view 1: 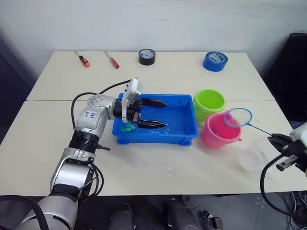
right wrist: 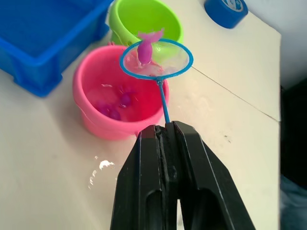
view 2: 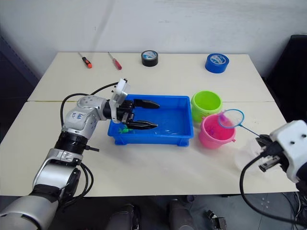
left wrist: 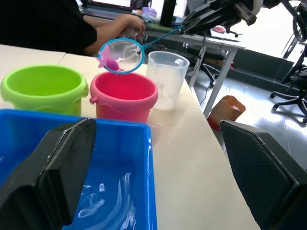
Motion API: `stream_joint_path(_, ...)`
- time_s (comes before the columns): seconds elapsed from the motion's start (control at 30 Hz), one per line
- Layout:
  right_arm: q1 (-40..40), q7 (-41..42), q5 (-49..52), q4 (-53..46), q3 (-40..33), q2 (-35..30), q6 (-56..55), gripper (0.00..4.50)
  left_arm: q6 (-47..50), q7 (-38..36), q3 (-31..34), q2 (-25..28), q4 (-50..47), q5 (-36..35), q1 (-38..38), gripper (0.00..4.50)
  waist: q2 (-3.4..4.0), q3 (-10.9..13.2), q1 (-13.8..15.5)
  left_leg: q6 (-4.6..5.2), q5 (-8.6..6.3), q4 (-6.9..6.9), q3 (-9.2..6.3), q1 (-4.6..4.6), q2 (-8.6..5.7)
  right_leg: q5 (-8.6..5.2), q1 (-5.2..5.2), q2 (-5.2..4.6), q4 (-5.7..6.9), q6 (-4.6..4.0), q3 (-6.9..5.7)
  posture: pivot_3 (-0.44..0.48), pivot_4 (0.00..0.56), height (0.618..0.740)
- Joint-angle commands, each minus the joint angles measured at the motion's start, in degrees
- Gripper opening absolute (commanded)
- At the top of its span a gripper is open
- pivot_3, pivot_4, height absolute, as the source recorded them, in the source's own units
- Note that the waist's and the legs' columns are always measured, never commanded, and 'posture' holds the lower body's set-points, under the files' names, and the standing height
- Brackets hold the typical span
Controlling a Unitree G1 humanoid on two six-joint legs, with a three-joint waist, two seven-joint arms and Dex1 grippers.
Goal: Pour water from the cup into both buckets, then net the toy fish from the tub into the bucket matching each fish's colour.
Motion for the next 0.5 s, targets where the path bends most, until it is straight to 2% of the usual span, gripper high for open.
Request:
stream_joint_path(0.03, 6.8, 0.7, -12.8, -3.8, 0.2, -2.3, -17.8, 0.00, -1.8, -0.7, 0.2, -0.3, 0.6, 0.8, -1.5, 4.48, 0.00, 0.0, -0.1, 0.00, 0.00, 0.00, 0.00, -0.01, 0.01, 0.00, 0.00, 0.02, -0.03, 0.00, 0.01, 0.000, 0.150, 0.740)
stream_joint_path(0.13, 13.5, 1.1, -25.6, 1.5, 1.7, -4.8, -37.3, 0.00, -2.4, -0.5, 0.5, -0.4, 1.1, 1.1, -1.5, 4.48, 0.00, 0.0, -0.1, 0.00, 0.00, 0.00, 0.07, 0.01, 0.00, 0.03, 0.01, 0.08, -0.06, 0.07, 0.12, 0.000, 0.150, 0.740)
stream_joint_path(0.33, 15.5, -5.2, -40.9, 15.4, -1.8, -7.6, -70.4, 0.00, -3.7, -0.2, 0.8, 0.2, 1.5, 2.1, -1.2, 4.48, -0.07, 0.0, 0.0, 0.04, -0.02, 0.03, 0.20, 0.04, 0.01, 0.12, 0.07, 0.28, -0.23, 0.23, 0.34, 0.000, 0.150, 0.740)
stream_joint_path(0.5, 12.6, -5.8, -41.8, 19.8, -2.3, -7.1, -76.1, 0.00, -4.0, 0.1, 1.3, 1.1, 1.9, 2.4, -1.0, 4.48, -0.07, 0.0, 0.0, 0.04, -0.02, 0.01, 0.28, 0.11, 0.06, 0.12, 0.07, 0.21, -0.21, 0.23, 0.39, 0.000, 0.150, 0.740)
